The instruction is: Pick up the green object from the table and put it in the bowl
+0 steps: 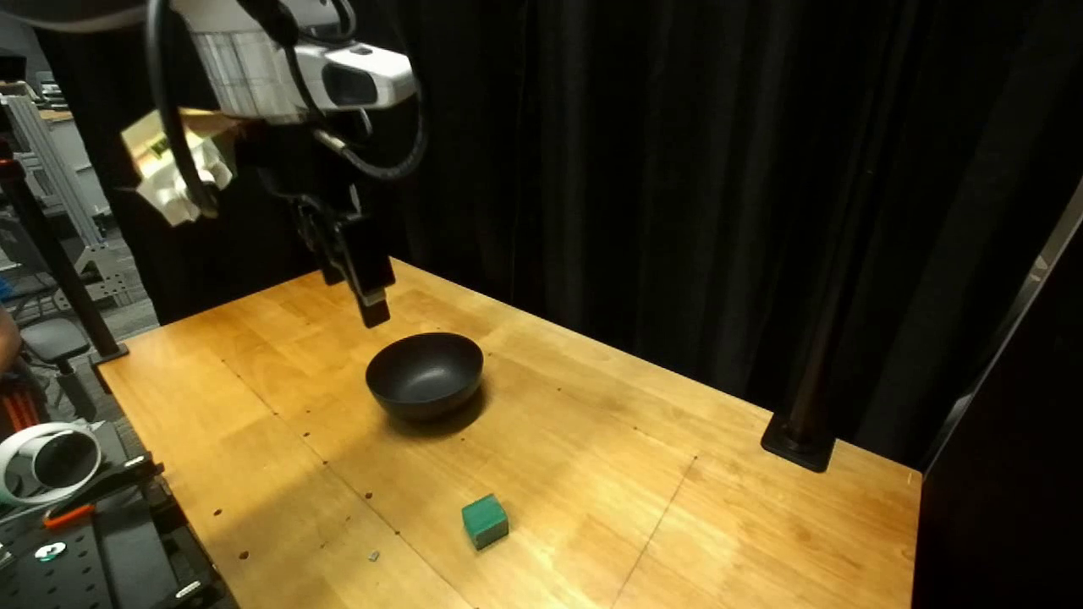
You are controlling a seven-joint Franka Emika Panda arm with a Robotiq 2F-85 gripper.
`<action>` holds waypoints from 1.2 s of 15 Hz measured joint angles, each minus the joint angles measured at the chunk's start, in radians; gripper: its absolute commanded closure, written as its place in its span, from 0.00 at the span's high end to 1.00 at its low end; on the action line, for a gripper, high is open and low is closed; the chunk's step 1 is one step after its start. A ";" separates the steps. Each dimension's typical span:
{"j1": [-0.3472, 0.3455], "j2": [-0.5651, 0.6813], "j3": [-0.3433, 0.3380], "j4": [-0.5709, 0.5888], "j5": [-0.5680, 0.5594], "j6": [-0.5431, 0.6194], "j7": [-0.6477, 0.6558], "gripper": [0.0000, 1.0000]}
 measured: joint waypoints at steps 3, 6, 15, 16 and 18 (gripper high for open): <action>-0.019 0.146 -0.022 0.007 0.019 0.086 -0.004 1.00; -0.030 0.306 -0.032 0.024 0.102 0.196 -0.047 1.00; -0.142 0.642 0.055 0.139 0.225 0.450 -0.132 1.00; -0.159 0.668 0.069 0.152 0.225 0.466 -0.132 1.00; -0.190 0.715 0.093 0.179 0.225 0.486 -0.132 0.92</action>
